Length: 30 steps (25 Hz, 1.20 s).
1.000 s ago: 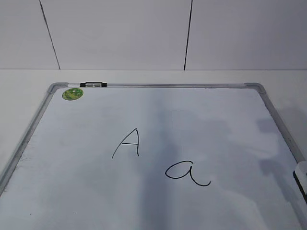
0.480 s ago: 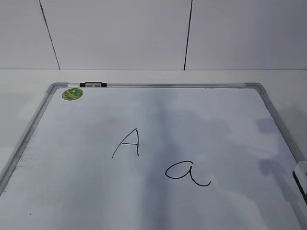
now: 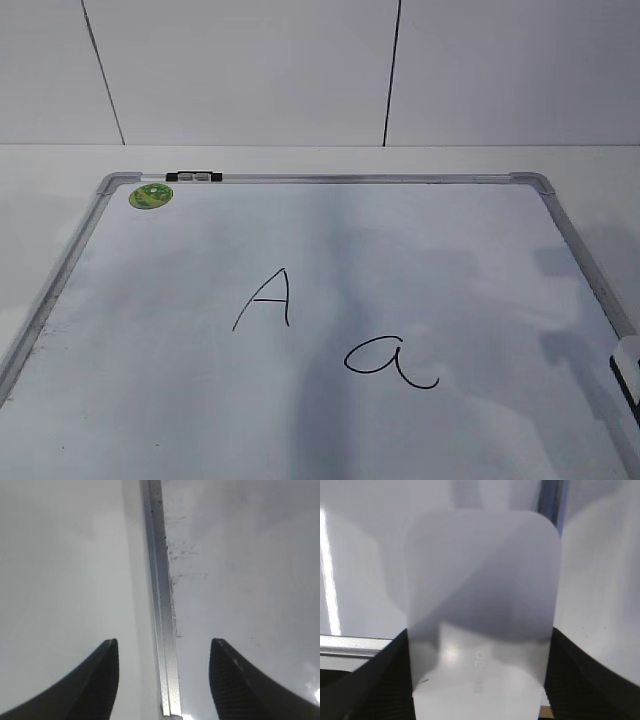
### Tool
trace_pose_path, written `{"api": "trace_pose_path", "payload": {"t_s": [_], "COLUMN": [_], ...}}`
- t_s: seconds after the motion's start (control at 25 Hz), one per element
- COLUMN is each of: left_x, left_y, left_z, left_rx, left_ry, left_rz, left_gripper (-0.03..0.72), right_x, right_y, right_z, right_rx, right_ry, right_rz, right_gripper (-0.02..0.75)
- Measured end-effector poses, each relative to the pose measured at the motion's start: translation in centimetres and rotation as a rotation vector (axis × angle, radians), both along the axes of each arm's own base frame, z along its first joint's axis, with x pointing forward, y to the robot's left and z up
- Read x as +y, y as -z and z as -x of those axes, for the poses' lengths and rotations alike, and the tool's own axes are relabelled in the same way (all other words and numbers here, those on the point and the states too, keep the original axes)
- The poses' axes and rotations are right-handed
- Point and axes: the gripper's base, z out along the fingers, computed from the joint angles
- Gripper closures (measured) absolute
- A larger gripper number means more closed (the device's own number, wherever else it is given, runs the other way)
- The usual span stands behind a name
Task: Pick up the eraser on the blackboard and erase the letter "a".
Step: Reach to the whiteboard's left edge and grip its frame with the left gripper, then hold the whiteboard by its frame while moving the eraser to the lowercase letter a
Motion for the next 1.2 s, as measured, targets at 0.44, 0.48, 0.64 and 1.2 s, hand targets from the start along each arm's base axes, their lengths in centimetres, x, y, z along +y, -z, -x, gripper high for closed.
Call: {"api": "trace_pose_path", "payload": {"t_s": [0.44, 0.48, 0.64, 1.2], "left_x": [-0.4, -0.4, -0.4, -0.4], "left_y": [1.9, 2.1, 3.3, 7.0], "left_z": [-6.3, -6.8, -8.2, -10.8], "left_rx": [0.056, 0.06, 0.095, 0.176], "left_ry": [0.047, 0.048, 0.05, 0.052], "left_rz": [0.018, 0.018, 0.018, 0.009], "left_gripper": [0.254, 0.254, 0.254, 0.293], "right_x": [0.0, 0.0, 0.0, 0.0], "right_y": [0.0, 0.0, 0.0, -0.1], "right_z": [-0.2, -0.2, -0.2, -0.2], "right_rx": [-0.021, -0.021, -0.023, -0.024], "right_ry": [0.001, 0.001, -0.001, -0.001], "right_rz": [-0.004, -0.004, -0.004, -0.004], "right_gripper": [0.173, 0.173, 0.173, 0.173]}}
